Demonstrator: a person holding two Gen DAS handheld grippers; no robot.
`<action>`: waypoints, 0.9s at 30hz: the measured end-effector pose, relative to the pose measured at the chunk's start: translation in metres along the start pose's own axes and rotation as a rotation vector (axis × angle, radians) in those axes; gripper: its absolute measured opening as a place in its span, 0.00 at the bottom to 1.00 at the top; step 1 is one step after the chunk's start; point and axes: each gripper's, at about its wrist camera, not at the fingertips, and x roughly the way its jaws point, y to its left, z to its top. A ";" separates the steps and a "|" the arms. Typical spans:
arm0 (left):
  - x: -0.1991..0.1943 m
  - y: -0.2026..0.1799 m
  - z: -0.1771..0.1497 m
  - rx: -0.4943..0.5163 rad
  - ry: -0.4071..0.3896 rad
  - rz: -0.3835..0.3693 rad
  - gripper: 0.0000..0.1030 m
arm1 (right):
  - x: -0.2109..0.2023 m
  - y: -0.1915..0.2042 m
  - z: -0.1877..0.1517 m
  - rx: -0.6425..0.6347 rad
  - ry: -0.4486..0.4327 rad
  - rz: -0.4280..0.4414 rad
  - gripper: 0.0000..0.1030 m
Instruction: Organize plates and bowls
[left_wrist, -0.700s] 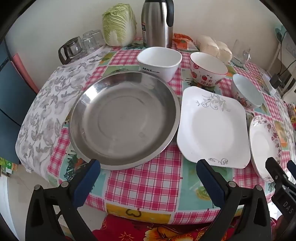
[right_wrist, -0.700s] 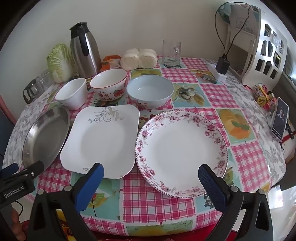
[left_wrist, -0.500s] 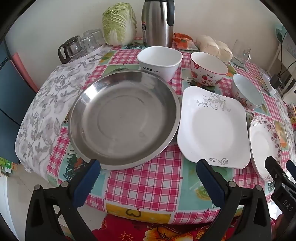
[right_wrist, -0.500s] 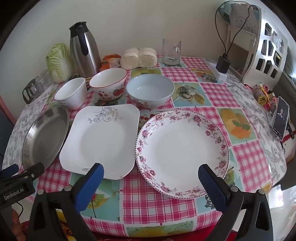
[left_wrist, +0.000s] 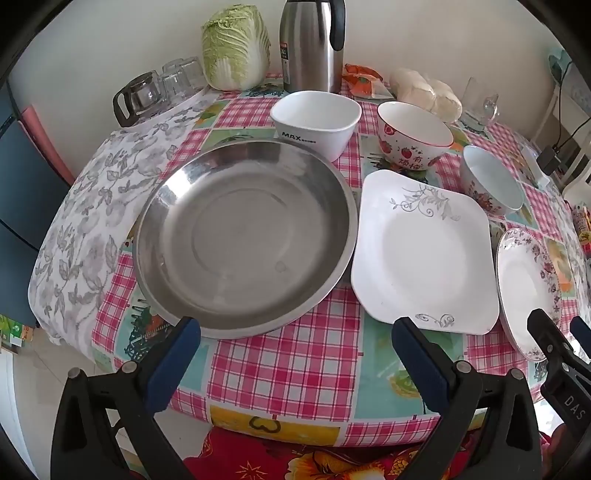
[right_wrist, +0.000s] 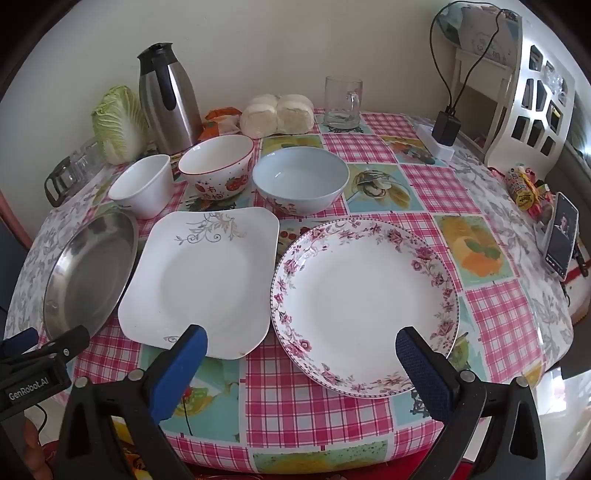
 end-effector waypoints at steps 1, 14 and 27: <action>-0.001 0.000 0.000 0.000 -0.002 -0.001 1.00 | 0.000 0.000 0.000 0.000 -0.001 0.000 1.00; -0.006 -0.002 0.001 0.003 -0.025 -0.006 1.00 | 0.000 0.002 0.000 -0.005 -0.003 0.001 1.00; -0.006 -0.002 0.001 0.003 -0.019 -0.006 1.00 | 0.001 0.002 -0.001 -0.005 -0.002 0.002 1.00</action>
